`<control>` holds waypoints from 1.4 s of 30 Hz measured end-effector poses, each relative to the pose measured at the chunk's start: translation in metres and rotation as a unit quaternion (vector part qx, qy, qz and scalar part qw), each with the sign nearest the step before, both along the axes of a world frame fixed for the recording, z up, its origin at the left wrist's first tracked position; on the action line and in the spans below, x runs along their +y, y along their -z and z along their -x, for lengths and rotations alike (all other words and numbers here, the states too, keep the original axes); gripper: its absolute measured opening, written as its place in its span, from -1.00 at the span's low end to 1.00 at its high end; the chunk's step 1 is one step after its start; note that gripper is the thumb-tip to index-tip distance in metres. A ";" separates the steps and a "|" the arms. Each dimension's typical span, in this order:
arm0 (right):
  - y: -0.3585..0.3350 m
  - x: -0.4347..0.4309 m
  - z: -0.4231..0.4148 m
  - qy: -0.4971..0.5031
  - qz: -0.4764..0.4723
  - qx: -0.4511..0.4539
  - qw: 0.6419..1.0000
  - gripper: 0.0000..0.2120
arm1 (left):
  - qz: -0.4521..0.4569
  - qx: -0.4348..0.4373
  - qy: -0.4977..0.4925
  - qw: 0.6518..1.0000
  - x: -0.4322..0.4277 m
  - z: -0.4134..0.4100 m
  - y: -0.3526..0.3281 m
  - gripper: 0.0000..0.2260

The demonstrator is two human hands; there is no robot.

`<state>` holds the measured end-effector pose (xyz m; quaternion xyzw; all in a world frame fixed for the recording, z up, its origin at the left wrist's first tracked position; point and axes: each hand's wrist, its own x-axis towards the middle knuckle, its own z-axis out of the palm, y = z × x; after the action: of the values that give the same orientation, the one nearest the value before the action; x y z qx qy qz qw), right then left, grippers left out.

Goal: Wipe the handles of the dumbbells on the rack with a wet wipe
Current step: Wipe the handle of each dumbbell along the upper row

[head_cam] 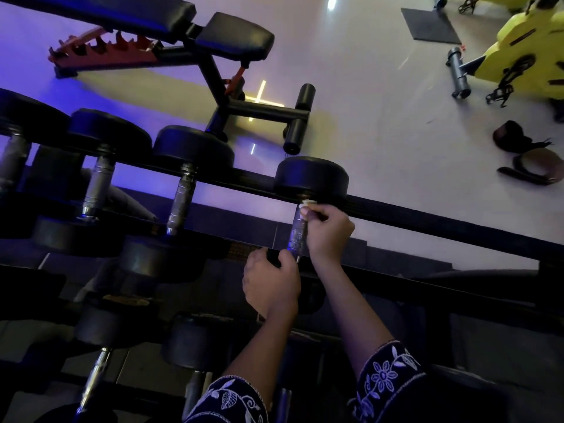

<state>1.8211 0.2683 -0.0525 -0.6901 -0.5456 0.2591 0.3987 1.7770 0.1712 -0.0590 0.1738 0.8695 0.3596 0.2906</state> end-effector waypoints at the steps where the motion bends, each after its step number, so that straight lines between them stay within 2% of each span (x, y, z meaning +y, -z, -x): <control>1: 0.000 0.003 0.002 -0.001 -0.006 -0.026 1.000 -0.91 | -0.003 -0.002 -0.003 1.000 0.000 0.000 0.000 -0.50; 5: 0.006 -0.014 0.010 -0.105 -0.054 -0.177 0.977 -0.92 | -0.009 -0.016 -0.020 1.000 -0.002 0.001 0.003 -0.47; 7: 0.008 -0.015 0.008 -0.126 -0.061 -0.200 0.970 -0.91 | -0.018 -0.021 -0.028 0.999 -0.002 0.001 0.004 -0.48; 10: -0.003 -0.002 0.012 -0.028 -0.012 -0.095 0.995 -0.93 | -0.023 -0.023 -0.029 0.999 -0.003 0.001 0.004 -0.47; 13: -0.007 0.001 0.019 0.092 0.053 0.017 0.994 -0.89 | -0.026 -0.020 -0.023 0.999 -0.003 0.001 0.006 -0.48; 15: -0.007 0.004 0.014 0.150 0.118 0.157 0.969 -0.94 | -0.025 -0.019 -0.022 0.999 -0.003 0.001 0.005 -0.47; 16: -0.009 0.007 0.009 0.158 0.164 0.252 0.941 -0.95 | -0.021 -0.018 -0.023 0.999 -0.003 0.001 0.004 -0.46; 18: -0.012 0.013 -0.003 0.131 0.231 0.359 0.895 -0.79 | -0.016 -0.017 -0.023 0.999 -0.002 0.000 0.003 -0.45; 20: -0.014 0.014 -0.012 0.069 0.260 0.329 0.905 -0.78 | -0.022 -0.021 -0.025 0.999 -0.002 0.000 0.005 -0.43; 24: -0.002 -0.006 -0.023 -0.024 0.281 0.154 0.947 -0.88 | -0.021 -0.020 -0.016 0.999 -0.002 0.000 0.006 -0.44; 28: 0.002 -0.018 -0.032 -0.061 0.278 0.100 0.954 -0.88 | -0.026 -0.022 -0.015 0.999 -0.003 0.000 0.006 -0.44; 32: 0.002 -0.043 -0.035 -0.154 0.238 -0.070 0.956 -0.84 | -0.033 -0.022 -0.021 0.999 -0.002 0.001 0.006 -0.42; 34: 0.000 -0.043 -0.032 -0.139 0.246 -0.084 0.956 -0.85 | -0.034 -0.022 -0.025 0.999 -0.002 0.000 0.006 -0.40; 39: -0.002 -0.036 -0.034 -0.094 0.307 0.011 0.947 -0.81 | -0.043 -0.029 -0.030 0.998 -0.003 0.001 0.005 -0.43; 42: -0.002 -0.044 -0.034 -0.138 0.267 -0.029 0.953 -0.86 | -0.040 -0.024 -0.025 0.999 -0.005 0.001 0.001 -0.48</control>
<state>1.8554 0.2246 -0.0505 -0.6962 -0.5580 0.4278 0.1445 1.7762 0.1666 -0.0603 0.1545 0.8512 0.4056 0.2951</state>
